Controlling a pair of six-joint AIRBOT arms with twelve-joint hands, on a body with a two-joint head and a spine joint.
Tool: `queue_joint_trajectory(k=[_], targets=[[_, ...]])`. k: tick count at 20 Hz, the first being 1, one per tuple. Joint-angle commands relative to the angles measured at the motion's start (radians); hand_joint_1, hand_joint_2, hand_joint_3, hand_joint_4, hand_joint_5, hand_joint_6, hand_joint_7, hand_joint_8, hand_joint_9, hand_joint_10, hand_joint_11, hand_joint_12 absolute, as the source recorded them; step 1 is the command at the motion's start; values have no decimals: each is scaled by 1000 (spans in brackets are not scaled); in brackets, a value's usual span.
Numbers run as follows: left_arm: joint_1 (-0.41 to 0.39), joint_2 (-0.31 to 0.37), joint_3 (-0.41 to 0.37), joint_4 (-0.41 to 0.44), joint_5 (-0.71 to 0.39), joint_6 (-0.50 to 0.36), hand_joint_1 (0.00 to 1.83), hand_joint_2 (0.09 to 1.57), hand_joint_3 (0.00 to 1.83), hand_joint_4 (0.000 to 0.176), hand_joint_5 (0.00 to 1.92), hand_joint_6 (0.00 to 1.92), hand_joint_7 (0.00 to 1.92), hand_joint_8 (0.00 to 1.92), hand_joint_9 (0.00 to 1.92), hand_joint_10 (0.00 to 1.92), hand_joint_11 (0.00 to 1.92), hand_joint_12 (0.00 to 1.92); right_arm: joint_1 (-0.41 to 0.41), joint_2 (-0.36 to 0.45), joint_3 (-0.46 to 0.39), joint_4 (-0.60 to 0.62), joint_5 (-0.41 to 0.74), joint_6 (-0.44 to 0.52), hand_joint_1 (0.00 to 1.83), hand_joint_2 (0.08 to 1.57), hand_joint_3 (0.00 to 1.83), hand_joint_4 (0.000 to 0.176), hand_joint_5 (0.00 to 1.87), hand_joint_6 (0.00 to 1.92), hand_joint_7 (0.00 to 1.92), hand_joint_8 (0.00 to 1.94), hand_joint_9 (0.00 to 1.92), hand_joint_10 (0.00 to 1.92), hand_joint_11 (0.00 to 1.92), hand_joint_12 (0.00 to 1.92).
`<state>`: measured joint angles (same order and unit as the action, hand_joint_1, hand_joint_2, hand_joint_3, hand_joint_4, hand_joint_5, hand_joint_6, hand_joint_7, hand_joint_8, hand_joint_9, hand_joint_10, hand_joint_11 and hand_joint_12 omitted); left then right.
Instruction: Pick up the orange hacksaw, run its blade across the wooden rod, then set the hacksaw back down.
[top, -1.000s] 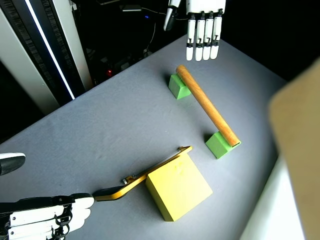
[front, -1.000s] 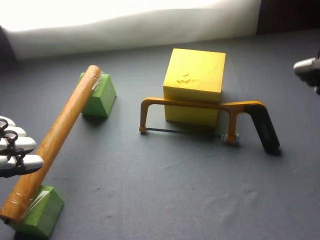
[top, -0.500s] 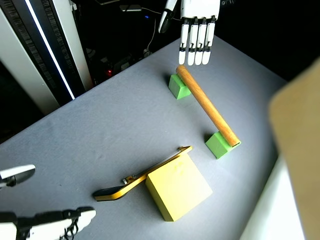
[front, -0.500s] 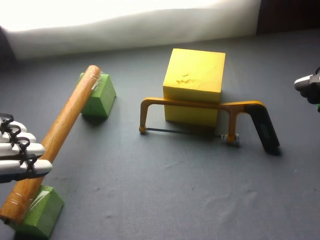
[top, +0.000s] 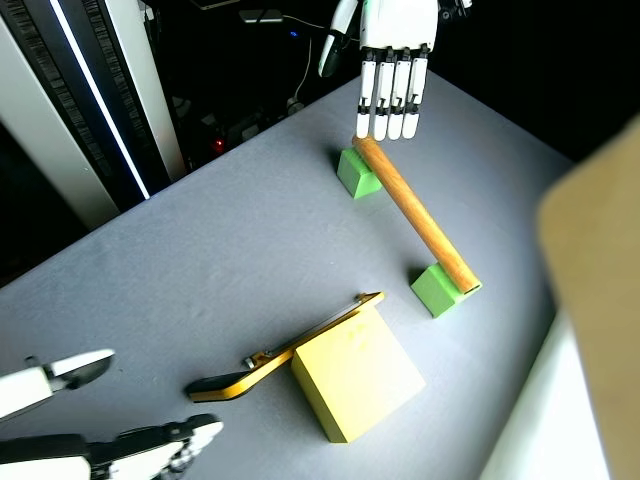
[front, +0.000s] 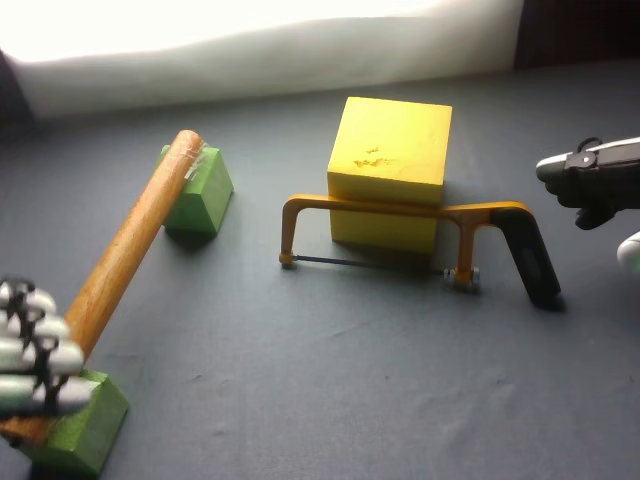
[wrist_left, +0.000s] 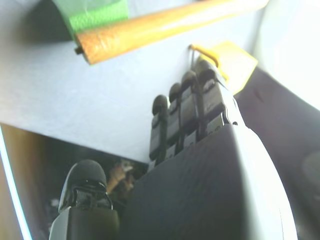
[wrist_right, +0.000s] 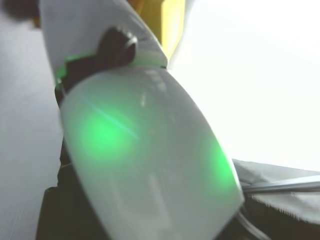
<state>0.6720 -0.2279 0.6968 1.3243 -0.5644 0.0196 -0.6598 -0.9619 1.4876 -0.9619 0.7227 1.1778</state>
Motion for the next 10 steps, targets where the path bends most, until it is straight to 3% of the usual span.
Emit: queue_joint_trajectory(k=[1, 5, 8, 10], targets=[[-3, 2, 6, -45, -22, -8, 31, 1208, 2, 0, 161, 3, 134, 2, 118, 4, 0, 297, -9, 3, 7, 109, 59, -17, 1179, 1078, 8, 0, 120, 0, 102, 0, 146, 0, 0, 821], [34, -5, -4, -45, 62, -59, 146, 1205, 0, 0, 162, 6, 139, 4, 128, 4, 0, 341, -107, -28, 15, 341, 121, -144, 1182, 1093, 7, 0, 116, 6, 135, 6, 198, 10, 0, 1009], [35, -23, -19, -45, 170, -101, 75, 1211, 3, 0, 148, 4, 134, 3, 123, 2, 0, 291, -160, -62, 22, 456, 174, -198, 1218, 1113, 8, 0, 106, 6, 111, 3, 170, 0, 0, 852], [35, -39, -28, -92, 241, -105, 100, 1203, 0, 0, 173, 5, 154, 4, 136, 2, 0, 314, -157, -88, 43, 462, 190, -207, 1217, 1115, 6, 0, 123, 8, 122, 6, 174, 2, 0, 817]])
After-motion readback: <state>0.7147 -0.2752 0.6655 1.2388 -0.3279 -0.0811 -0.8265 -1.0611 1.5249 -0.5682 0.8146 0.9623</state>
